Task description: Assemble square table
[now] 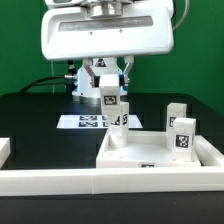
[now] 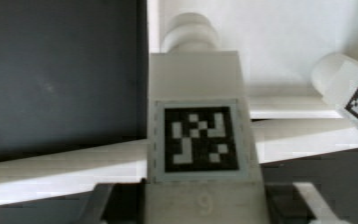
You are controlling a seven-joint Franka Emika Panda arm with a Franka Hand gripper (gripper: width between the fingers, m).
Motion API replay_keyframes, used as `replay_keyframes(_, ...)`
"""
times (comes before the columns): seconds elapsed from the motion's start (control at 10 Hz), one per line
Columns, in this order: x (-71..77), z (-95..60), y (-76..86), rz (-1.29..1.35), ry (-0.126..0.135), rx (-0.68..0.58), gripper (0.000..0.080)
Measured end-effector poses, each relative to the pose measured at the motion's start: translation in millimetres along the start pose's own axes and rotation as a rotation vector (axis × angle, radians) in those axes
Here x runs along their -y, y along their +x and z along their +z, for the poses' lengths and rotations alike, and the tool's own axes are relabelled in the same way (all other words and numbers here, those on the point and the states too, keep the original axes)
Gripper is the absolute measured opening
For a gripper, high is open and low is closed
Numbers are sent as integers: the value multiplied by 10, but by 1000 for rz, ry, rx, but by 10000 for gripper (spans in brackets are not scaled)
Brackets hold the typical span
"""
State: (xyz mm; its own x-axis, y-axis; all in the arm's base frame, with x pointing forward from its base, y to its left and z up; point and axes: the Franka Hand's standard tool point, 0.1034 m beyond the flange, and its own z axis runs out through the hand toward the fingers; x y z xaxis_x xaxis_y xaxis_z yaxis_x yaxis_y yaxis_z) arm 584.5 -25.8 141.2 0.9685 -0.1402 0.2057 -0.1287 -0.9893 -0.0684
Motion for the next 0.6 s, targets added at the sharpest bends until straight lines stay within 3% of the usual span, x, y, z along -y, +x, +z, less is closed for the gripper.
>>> replay_keyframes(0.3,-95,-9,34,-17,-66,-220,291)
replay_keyframes(0.5,-48,-8,170,-40,-100,-364,291)
replay_keyframes(0.6,59,58,165,-38,-85,-356,291)
